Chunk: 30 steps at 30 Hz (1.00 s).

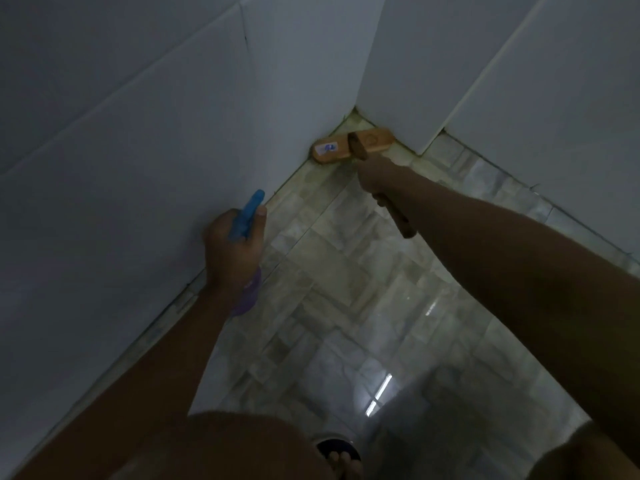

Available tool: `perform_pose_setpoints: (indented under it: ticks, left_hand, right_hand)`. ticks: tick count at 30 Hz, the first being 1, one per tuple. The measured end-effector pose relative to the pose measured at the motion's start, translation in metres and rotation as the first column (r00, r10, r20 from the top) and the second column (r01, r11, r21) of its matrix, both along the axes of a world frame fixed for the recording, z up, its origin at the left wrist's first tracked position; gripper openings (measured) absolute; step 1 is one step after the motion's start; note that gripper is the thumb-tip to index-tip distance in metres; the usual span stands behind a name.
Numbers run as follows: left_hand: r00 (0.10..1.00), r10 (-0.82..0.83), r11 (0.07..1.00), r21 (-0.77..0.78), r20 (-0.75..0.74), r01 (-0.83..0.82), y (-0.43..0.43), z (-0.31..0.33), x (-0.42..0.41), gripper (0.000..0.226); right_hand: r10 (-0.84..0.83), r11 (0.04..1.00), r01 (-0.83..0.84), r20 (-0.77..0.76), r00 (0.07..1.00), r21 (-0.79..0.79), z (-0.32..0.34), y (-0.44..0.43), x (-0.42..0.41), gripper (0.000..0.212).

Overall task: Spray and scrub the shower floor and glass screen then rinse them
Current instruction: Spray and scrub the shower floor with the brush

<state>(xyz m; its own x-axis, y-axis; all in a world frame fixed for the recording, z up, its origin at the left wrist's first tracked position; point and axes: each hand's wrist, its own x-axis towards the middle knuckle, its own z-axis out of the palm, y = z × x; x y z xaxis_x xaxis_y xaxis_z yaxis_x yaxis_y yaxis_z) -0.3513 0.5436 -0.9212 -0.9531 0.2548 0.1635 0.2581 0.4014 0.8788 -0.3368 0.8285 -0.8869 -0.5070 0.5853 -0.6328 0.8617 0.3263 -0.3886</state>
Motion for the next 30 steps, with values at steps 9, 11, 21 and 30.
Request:
perform_pose_setpoints:
  ticks: [9,11,21,30]
  left_hand:
    - [0.999,0.035,0.999,0.004,-0.033,-0.035,-0.009,0.004,-0.001,0.043]
    - [1.0,0.021,1.0,0.019,-0.009,-0.021,-0.007,0.004,0.001,0.044]
    - [0.999,0.014,1.0,0.014,-0.041,-0.014,-0.008,0.004,0.005,0.047]
    - [1.0,0.008,0.999,0.044,-0.015,-0.007,-0.009,0.005,0.004,0.043]
  right_hand:
    - [0.234,0.972,-0.23,0.139,0.962,-0.045,0.014,-0.029,0.11,0.043]
    - [0.168,0.985,-0.173,0.145,0.975,0.024,0.014,-0.003,0.088,0.04]
    - [0.411,0.911,-0.413,0.063,0.91,0.022,-0.011,-0.07,0.073,0.039]
    - [0.217,0.974,-0.223,0.142,0.966,0.029,0.0,-0.02,0.16,0.045]
